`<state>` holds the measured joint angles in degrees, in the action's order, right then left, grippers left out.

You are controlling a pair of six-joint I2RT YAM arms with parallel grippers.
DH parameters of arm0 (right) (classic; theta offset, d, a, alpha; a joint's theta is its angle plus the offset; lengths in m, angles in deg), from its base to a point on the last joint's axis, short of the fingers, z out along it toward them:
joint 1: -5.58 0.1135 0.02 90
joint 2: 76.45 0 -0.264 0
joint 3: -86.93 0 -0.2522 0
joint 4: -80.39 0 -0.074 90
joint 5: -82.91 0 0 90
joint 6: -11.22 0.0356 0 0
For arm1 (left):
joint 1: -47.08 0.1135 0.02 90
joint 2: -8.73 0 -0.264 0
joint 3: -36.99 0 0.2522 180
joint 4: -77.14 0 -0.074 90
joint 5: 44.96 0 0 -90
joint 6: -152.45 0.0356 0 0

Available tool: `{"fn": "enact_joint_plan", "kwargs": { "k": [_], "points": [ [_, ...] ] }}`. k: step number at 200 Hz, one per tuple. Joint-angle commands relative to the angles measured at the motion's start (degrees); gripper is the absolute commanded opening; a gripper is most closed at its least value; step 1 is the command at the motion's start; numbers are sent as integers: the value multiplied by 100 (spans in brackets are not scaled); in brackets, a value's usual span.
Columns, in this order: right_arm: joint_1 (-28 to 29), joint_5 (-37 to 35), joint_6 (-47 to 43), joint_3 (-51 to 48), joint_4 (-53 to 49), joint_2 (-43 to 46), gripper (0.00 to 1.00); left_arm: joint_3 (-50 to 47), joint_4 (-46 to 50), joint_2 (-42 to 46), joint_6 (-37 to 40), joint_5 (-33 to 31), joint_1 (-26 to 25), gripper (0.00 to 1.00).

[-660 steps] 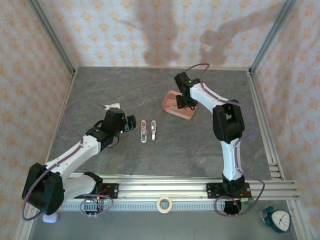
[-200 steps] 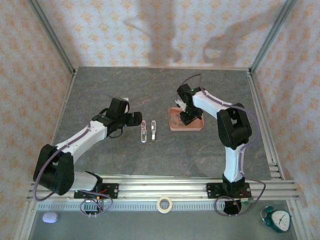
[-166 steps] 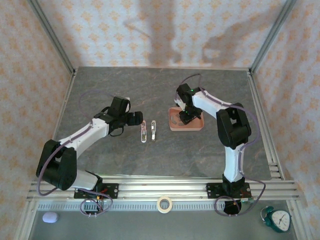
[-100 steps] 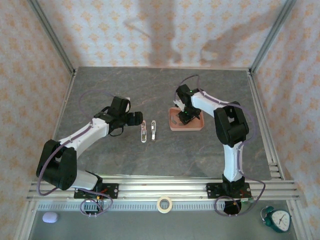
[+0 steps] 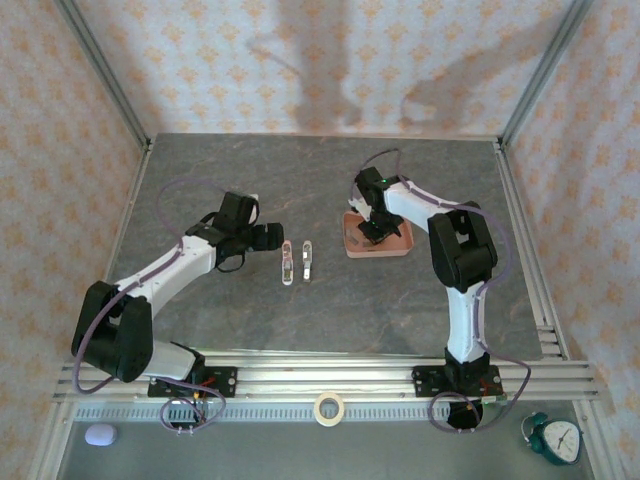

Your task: Load the staples into the stapler

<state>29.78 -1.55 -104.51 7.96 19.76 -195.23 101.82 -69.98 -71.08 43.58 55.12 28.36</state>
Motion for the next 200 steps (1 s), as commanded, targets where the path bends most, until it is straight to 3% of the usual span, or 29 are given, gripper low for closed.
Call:
{"fn": "enact_joint_plan", "kwargs": {
  "k": [1,107,200],
  "points": [
    [-73,-141,116,171,-87,-119,19,174,162,185,181,-32,31,89],
    [-86,98,1201,-470,284,1148,18,162,381,857,927,-69,49,89],
    [165,168,2946,-1859,288,2813,18,35,462,935,1020,644,105,89]
  ]
}}
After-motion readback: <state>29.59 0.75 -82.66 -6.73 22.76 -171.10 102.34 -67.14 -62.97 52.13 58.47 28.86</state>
